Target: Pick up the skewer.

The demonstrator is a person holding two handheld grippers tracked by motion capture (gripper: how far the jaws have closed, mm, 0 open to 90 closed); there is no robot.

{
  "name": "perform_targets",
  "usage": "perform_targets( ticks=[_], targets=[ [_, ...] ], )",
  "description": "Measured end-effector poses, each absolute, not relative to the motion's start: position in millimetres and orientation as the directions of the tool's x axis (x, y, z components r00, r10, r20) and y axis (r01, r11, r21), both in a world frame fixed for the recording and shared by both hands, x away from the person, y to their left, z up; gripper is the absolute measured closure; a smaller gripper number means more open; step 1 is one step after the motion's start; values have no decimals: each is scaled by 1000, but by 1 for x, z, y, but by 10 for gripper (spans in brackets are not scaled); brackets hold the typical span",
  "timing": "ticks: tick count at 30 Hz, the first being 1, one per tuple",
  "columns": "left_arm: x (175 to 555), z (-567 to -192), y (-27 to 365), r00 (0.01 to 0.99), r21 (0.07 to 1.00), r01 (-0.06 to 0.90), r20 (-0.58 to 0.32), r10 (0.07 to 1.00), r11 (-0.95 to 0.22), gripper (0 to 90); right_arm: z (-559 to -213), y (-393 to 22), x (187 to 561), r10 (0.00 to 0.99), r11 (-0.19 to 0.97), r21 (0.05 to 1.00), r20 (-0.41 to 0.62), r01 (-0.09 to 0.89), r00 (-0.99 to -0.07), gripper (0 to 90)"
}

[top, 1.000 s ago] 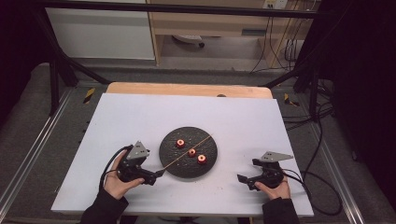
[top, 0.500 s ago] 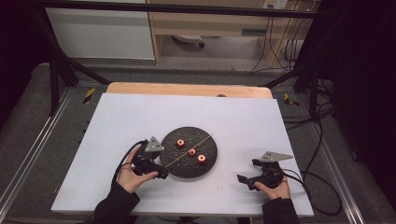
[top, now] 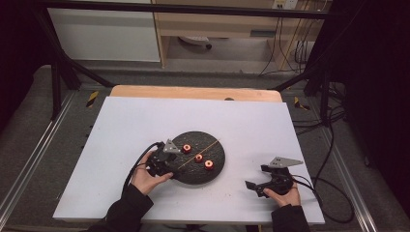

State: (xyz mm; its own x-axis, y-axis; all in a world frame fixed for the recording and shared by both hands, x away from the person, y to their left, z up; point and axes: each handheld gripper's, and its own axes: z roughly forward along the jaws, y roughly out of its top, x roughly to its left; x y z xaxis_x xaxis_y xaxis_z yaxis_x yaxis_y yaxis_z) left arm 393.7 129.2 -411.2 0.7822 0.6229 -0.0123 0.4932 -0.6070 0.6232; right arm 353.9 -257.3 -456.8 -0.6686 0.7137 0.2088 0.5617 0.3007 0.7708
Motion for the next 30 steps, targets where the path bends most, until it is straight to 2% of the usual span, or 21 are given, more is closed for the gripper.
perform_targets(
  ticks=[3,4,6,7,11,20,30],
  targets=[
    [396,-413,126,790,610,493,-16,613,-620,492,-457,-258,354,712,303,771,207,560,-671,12],
    [396,-413,125,792,604,491,-10,610,-628,492,-457,-258,354,712,303,771,207,560,-671,12],
    [396,-415,124,794,597,493,-12,608,-633,548,-457,-258,354,712,302,772,208,559,-671,12],
    [397,-415,123,795,593,495,-14,606,-636,600,-457,-258,354,712,303,771,207,559,-672,13],
    [398,-417,121,797,571,503,-16,604,-649,677,-457,-258,354,711,303,771,208,560,-671,13],
    [400,-418,118,797,553,511,-19,604,-658,804,-457,-257,354,710,302,771,211,561,-672,13],
    [398,-419,114,798,544,505,1,602,-670,873,-457,-257,354,710,303,769,212,563,-671,13]
  ],
)
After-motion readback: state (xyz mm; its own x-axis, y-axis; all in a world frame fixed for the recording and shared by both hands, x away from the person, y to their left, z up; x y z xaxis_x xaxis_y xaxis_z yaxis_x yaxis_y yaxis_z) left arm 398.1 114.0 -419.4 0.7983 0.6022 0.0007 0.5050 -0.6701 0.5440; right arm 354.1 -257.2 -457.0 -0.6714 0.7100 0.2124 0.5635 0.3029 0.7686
